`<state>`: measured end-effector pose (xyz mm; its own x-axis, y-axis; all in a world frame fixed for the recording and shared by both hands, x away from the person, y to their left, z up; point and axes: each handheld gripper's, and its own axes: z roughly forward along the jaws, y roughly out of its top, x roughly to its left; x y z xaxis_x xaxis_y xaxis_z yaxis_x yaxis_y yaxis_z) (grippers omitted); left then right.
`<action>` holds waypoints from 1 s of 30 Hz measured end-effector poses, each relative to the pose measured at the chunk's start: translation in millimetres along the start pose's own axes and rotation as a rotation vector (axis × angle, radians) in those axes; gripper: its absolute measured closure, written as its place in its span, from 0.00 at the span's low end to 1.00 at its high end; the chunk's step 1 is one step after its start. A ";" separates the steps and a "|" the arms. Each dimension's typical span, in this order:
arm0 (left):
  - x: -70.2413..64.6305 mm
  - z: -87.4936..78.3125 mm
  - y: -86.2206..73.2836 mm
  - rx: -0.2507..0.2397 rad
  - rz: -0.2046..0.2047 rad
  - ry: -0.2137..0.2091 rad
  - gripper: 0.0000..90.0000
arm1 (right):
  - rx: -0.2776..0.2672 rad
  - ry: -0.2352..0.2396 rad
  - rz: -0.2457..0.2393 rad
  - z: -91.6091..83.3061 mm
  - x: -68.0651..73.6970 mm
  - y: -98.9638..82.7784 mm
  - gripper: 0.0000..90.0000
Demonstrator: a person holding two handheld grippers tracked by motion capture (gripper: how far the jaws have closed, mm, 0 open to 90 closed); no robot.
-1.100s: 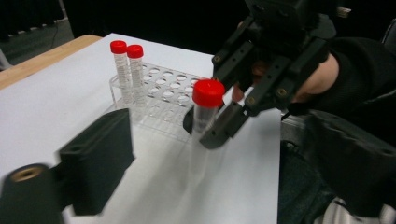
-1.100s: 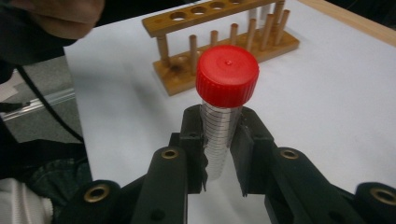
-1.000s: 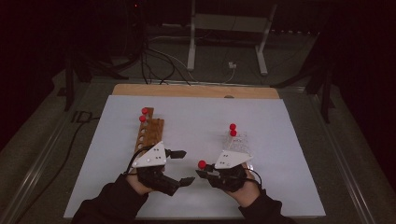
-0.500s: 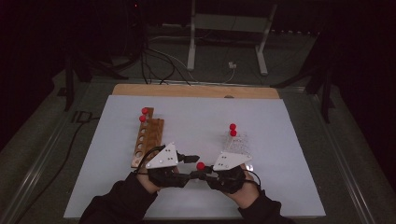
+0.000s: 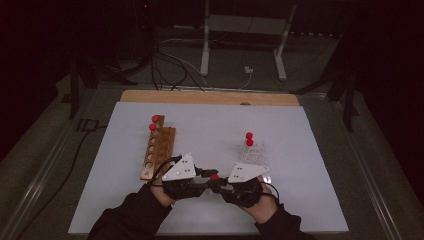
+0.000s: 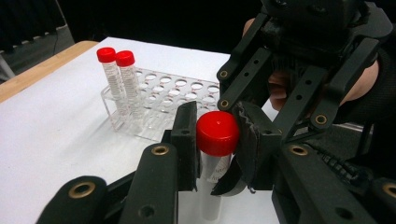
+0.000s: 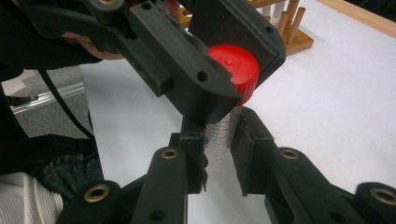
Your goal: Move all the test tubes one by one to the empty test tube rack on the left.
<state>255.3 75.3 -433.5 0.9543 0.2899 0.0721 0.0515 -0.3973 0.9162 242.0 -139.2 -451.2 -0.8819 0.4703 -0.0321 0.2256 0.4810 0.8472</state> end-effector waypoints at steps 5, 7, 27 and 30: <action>0.5 -0.4 0.6 0.000 -0.002 0.005 0.80 | -0.005 -0.001 0.002 -0.6 -0.2 0.1 0.84; 1.8 -0.5 0.3 -0.005 -0.014 0.000 0.80 | -0.006 0.001 0.005 -0.8 -0.9 0.0 0.84; 20.1 -24.6 13.0 -0.033 -0.027 0.087 0.80 | -0.084 -0.038 0.041 -18.5 -10.2 2.0 0.52; 26.9 -32.5 15.8 -0.040 -0.033 0.120 0.80 | -0.098 -0.051 0.052 -21.7 -11.5 2.7 0.42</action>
<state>272.3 105.2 -404.2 0.9101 0.4052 0.0863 0.0678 -0.3513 0.9338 243.8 -159.3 -437.0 -0.8474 0.5309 -0.0118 0.2267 0.3817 0.8961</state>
